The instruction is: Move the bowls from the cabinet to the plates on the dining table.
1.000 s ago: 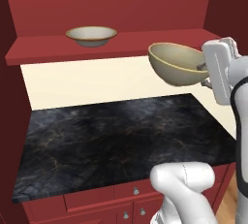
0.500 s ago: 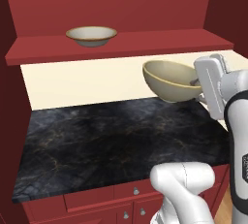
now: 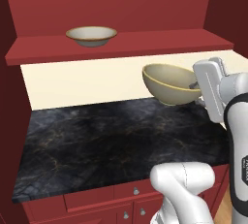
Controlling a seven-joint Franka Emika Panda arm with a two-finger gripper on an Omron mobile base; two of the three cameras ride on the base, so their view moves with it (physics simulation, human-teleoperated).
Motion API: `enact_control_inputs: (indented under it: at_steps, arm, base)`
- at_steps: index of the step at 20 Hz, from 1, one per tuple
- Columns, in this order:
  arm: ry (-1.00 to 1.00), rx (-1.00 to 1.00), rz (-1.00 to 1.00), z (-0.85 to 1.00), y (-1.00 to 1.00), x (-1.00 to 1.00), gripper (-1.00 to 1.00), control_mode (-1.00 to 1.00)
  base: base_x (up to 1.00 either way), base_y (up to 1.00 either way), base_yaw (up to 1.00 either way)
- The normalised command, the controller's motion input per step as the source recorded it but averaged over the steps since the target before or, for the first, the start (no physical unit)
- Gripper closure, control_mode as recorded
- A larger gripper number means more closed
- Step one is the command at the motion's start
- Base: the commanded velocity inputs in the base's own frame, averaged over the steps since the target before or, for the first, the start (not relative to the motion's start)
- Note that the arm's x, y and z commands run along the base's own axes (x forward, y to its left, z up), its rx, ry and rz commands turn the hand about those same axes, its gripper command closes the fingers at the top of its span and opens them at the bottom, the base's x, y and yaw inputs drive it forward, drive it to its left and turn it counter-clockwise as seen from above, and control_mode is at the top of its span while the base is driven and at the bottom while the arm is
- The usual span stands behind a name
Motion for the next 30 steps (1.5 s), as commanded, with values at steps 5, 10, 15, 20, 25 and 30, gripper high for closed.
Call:
enact_control_inputs:
  at_steps: [5,10,15,20,25,30]
  arm:
    - [0.0,0.0,0.0,0.0,0.0,0.0,1.0,-1.0]
    - [0.0,0.0,0.0,0.0,0.0,0.0,1.0,-1.0]
    - [0.0,0.0,0.0,0.0,0.0,0.0,1.0,1.0]
    - [0.0,0.0,0.0,0.0,0.0,0.0,1.0,1.0]
    - [0.0,0.0,0.0,0.0,0.0,0.0,1.0,1.0]
    - [0.0,0.0,0.0,0.0,0.0,0.0,1.0,1.0]
  base:
    - [0.0,0.0,0.0]
    - [0.0,0.0,0.0]
    - [0.0,0.0,0.0]
    - [-0.16,0.0,0.0]
    - [-0.84,0.0,0.0]
    - [-0.85,-0.03,0.0]
